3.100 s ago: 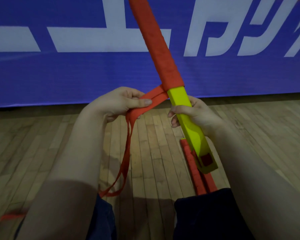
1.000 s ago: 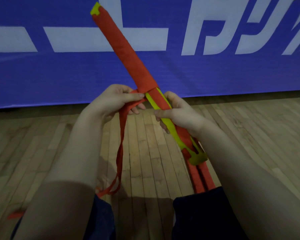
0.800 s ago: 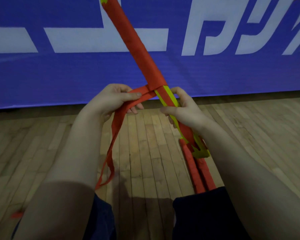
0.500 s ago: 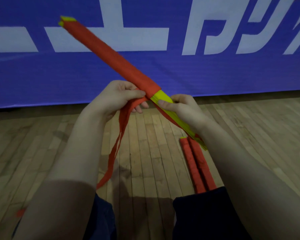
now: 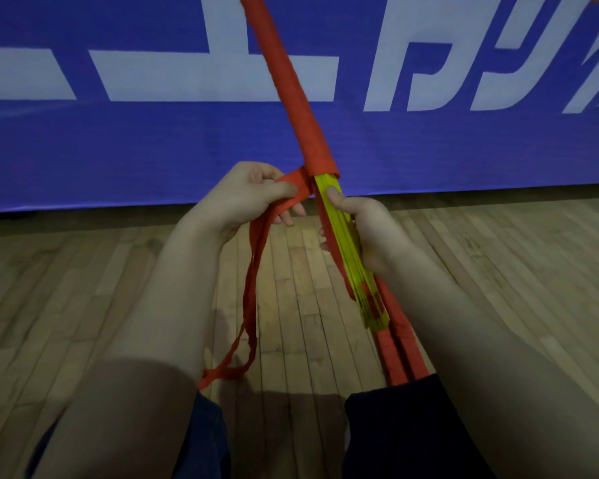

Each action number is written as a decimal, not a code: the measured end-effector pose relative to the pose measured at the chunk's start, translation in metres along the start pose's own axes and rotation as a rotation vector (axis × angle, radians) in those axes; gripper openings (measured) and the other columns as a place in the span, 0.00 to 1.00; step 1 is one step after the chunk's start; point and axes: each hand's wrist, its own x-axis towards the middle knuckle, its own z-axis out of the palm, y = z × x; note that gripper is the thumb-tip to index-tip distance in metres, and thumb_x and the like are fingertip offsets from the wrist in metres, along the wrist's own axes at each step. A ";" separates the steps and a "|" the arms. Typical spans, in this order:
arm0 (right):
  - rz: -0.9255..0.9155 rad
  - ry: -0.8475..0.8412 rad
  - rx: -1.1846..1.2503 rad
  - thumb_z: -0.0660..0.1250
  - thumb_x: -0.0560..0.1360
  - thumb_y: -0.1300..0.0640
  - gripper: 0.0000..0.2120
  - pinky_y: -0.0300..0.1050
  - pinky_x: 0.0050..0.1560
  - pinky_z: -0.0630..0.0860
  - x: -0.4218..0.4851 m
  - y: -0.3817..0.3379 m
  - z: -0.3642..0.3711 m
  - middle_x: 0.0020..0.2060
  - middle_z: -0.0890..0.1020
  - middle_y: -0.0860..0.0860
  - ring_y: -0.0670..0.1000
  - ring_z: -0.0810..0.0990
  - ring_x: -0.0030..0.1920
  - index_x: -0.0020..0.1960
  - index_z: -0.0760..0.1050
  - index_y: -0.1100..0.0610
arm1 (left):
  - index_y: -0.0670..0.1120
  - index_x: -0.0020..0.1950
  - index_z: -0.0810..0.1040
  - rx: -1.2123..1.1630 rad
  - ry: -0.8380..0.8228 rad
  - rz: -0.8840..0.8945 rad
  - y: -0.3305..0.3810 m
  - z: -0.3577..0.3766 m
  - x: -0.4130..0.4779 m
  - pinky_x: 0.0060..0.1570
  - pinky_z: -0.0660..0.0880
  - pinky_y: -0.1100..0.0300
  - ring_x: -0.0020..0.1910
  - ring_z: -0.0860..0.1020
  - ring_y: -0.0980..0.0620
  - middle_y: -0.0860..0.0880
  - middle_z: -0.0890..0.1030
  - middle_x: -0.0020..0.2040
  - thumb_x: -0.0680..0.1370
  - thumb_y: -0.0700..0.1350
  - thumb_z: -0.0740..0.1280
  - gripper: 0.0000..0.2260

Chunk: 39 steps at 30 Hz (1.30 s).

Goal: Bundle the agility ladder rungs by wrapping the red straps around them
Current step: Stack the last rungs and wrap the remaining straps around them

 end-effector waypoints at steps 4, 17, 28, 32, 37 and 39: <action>-0.053 0.070 -0.103 0.73 0.73 0.54 0.11 0.47 0.34 0.78 -0.001 0.000 -0.001 0.36 0.78 0.55 0.53 0.81 0.32 0.47 0.75 0.60 | 0.41 0.39 0.78 0.014 0.009 0.034 0.001 0.003 0.002 0.26 0.72 0.67 0.25 0.78 0.55 0.46 0.85 0.34 0.76 0.37 0.65 0.07; -0.578 0.366 -1.177 0.65 0.77 0.43 0.22 0.48 0.37 0.63 -0.008 0.019 0.014 0.56 0.70 0.57 0.64 0.78 0.50 0.57 0.65 0.60 | 0.36 0.33 0.82 0.059 0.241 -0.092 -0.007 0.035 0.011 0.20 0.63 0.67 0.18 0.67 0.55 0.41 0.80 0.26 0.73 0.63 0.66 0.29; -0.487 0.029 -0.659 0.73 0.70 0.57 0.18 0.51 0.42 0.75 -0.002 0.014 0.007 0.44 0.80 0.52 0.52 0.78 0.40 0.50 0.65 0.51 | 0.42 0.32 0.77 -0.218 0.349 -0.097 -0.016 0.021 0.017 0.20 0.59 0.63 0.18 0.68 0.52 0.42 0.75 0.27 0.67 0.48 0.69 0.10; -0.087 -0.393 -0.390 0.75 0.70 0.60 0.25 0.54 0.45 0.81 -0.006 0.001 -0.012 0.52 0.84 0.56 0.57 0.85 0.45 0.63 0.67 0.56 | 0.41 0.32 0.74 -0.323 0.183 -0.011 -0.016 0.011 0.015 0.17 0.58 0.66 0.16 0.68 0.51 0.45 0.74 0.25 0.64 0.45 0.67 0.07; 0.135 -0.744 -0.217 0.67 0.73 0.59 0.15 0.57 0.53 0.80 -0.008 0.008 -0.015 0.51 0.83 0.62 0.61 0.83 0.48 0.58 0.74 0.62 | 0.41 0.27 0.75 -0.395 0.048 0.052 -0.011 0.010 0.009 0.17 0.58 0.65 0.16 0.68 0.50 0.46 0.74 0.23 0.64 0.42 0.65 0.06; 0.136 -0.779 -0.067 0.63 0.73 0.62 0.11 0.49 0.38 0.81 -0.011 0.008 -0.012 0.39 0.82 0.59 0.56 0.83 0.36 0.55 0.73 0.61 | 0.43 0.26 0.77 -0.420 0.025 0.070 -0.010 0.007 0.009 0.17 0.59 0.65 0.17 0.69 0.51 0.45 0.75 0.24 0.65 0.42 0.65 0.08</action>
